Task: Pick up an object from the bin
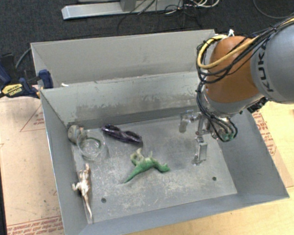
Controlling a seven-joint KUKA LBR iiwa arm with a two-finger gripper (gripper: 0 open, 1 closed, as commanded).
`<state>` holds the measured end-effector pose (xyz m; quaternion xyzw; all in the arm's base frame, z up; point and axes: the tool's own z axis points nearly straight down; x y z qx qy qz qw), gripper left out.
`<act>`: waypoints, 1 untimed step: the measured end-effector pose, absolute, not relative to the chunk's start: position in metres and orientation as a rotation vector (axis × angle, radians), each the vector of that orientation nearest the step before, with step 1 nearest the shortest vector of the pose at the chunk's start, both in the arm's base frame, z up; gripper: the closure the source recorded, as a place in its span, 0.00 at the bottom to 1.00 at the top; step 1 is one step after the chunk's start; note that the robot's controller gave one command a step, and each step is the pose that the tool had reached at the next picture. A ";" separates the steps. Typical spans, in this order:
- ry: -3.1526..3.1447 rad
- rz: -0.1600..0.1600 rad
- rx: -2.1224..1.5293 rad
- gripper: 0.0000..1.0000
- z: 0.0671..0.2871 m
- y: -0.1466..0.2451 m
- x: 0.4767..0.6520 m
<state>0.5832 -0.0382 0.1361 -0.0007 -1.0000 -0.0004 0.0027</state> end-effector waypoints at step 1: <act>-3.143 -0.001 0.001 0.00 0.141 -0.038 0.585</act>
Offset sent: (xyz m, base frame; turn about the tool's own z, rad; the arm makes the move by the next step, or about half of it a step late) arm -0.0150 0.0722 -0.0661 -0.0676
